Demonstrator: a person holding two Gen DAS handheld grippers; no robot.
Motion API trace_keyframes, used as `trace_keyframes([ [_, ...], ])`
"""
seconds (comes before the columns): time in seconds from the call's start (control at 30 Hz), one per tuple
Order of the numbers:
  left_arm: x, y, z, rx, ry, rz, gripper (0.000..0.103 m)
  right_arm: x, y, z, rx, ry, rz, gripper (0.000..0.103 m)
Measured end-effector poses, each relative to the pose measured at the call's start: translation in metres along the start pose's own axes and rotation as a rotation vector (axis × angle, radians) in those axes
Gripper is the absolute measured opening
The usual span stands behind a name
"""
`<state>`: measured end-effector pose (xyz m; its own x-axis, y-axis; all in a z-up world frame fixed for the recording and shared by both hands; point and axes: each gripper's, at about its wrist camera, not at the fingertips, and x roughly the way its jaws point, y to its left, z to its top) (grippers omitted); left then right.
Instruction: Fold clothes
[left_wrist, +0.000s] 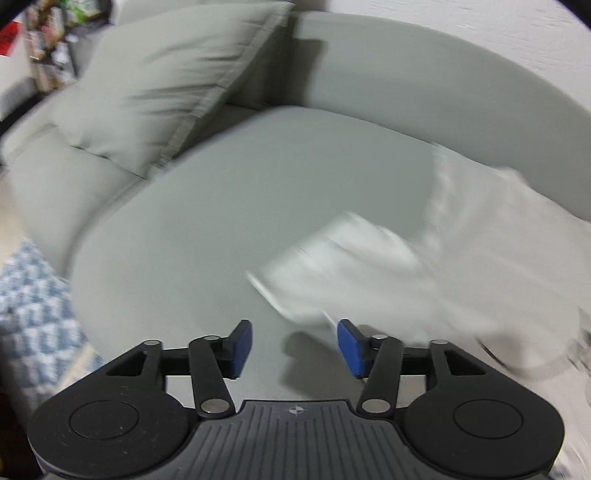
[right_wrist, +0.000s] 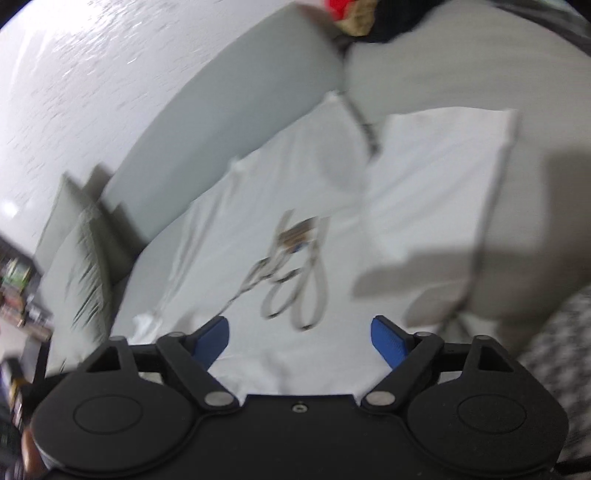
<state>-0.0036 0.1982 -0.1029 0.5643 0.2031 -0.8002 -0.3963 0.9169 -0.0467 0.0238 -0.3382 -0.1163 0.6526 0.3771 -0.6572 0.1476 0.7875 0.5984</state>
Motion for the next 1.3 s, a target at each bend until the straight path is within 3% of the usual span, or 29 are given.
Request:
trace_keyframes([
  [0.07,0.001,-0.016,-0.009,0.022,0.028,-0.085,0.060,0.007,-0.002,0.000,-0.010,0.009,-0.049,0.028],
  [0.1,0.003,-0.027,-0.012,0.039,0.039,-0.126,0.060,0.012,0.002,-0.002,-0.045,0.022,-0.069,0.025],
  [0.27,0.015,-0.090,-0.027,0.244,0.067,-0.222,0.067,0.035,0.051,-0.016,-0.274,0.075,-0.045,0.024],
  [0.37,0.019,-0.118,-0.049,0.387,0.095,-0.196,0.068,0.052,0.067,-0.031,-0.358,0.140,-0.069,0.028],
  [0.43,0.008,-0.122,-0.066,0.462,0.067,-0.166,0.068,0.052,0.066,-0.045,-0.388,0.161,-0.076,0.028],
  [0.5,-0.005,-0.117,-0.076,0.506,0.096,-0.183,0.068,0.040,0.067,-0.054,-0.437,0.182,-0.075,0.028],
  [0.6,-0.013,-0.098,-0.081,0.468,0.216,-0.268,0.064,0.018,0.059,-0.056,-0.391,0.247,-0.083,0.028],
  [0.67,-0.020,-0.084,-0.078,0.424,0.219,-0.294,0.060,0.007,0.056,-0.050,-0.343,0.260,-0.087,0.029],
  [0.73,-0.033,-0.075,-0.063,0.394,0.143,-0.285,0.059,-0.003,0.054,-0.040,-0.296,0.246,-0.078,0.029],
  [0.8,-0.054,-0.068,-0.036,0.357,0.041,-0.297,0.059,-0.019,0.060,-0.017,-0.234,0.188,-0.003,0.034],
  [0.93,-0.095,-0.061,0.018,0.303,-0.150,-0.338,0.068,-0.057,0.093,0.035,-0.211,0.002,0.131,0.051],
  [1.03,-0.108,-0.062,0.049,0.291,-0.237,-0.347,0.071,-0.070,0.107,0.070,-0.188,-0.094,0.181,0.055],
  [1.13,-0.089,-0.070,0.073,0.285,-0.243,-0.361,0.077,-0.060,0.108,0.099,-0.164,-0.131,0.203,0.070],
  [1.23,-0.039,-0.085,0.081,0.291,-0.175,-0.344,0.076,-0.018,0.094,0.118,-0.155,-0.136,0.140,0.070],
  [1.27,-0.019,-0.092,0.080,0.294,-0.140,-0.332,0.070,0.003,0.085,0.122,-0.141,-0.130,0.115,0.068],
  [1.3,0.002,-0.097,0.078,0.295,-0.111,-0.313,0.067,0.023,0.076,0.124,-0.129,-0.121,0.083,0.056],
])
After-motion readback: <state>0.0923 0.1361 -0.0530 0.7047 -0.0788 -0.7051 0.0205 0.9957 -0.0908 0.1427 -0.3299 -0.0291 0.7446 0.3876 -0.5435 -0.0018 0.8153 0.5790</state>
